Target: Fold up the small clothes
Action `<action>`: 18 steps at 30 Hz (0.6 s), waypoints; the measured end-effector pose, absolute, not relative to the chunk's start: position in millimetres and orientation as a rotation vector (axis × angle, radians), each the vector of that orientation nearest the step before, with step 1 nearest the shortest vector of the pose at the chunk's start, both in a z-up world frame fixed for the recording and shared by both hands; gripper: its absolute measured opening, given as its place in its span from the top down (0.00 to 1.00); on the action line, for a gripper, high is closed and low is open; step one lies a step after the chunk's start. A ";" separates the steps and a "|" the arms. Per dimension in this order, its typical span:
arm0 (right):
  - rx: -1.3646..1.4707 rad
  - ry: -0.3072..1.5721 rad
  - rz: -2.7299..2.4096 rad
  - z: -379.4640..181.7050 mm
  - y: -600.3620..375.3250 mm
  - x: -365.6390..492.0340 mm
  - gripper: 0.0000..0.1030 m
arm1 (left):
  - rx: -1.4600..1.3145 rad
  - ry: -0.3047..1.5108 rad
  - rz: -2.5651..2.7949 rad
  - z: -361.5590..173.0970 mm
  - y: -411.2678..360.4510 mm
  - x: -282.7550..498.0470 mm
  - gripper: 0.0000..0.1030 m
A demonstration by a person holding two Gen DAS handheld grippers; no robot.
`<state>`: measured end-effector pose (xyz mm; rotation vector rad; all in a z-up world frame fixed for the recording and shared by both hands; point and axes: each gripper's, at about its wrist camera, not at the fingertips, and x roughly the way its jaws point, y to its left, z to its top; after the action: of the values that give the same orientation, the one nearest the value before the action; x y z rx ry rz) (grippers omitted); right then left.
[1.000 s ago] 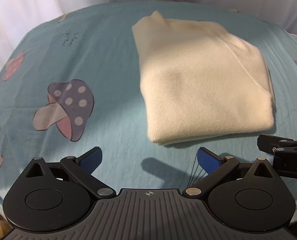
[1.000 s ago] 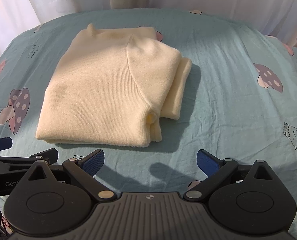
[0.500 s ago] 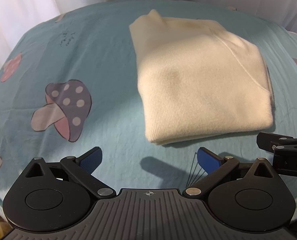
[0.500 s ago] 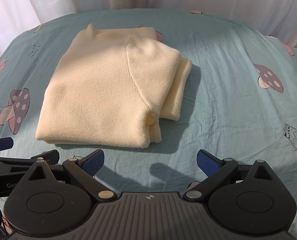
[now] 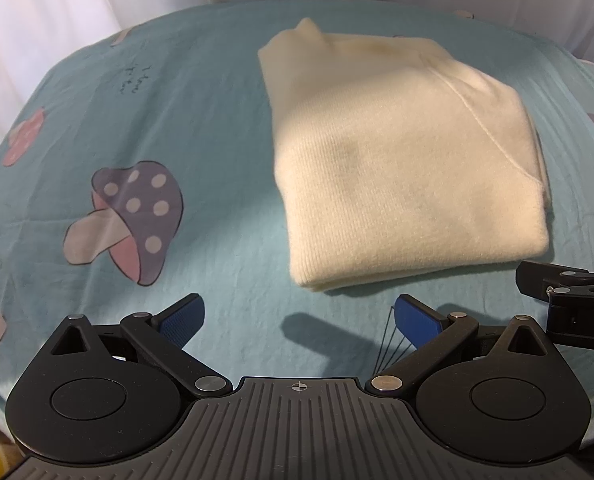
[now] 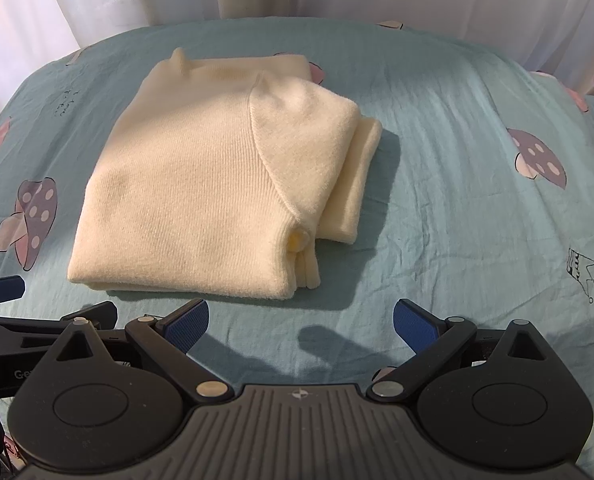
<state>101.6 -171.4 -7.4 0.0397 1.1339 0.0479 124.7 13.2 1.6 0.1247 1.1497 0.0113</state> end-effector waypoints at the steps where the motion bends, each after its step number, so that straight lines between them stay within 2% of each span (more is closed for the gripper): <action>1: 0.040 1.134 0.047 -7.6 -171.6 101.7 0.04 | 0.125 1.149 0.011 1.6 13.0 124.7 0.00; 18: 0.025 1.119 0.033 -5.8 -170.2 103.3 0.04 | 0.170 1.129 -0.019 1.4 6.5 125.4 0.00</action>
<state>103.3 -170.2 -5.8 0.0247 1.1188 0.0334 125.4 6.5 1.4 0.1697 1.1293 -0.0190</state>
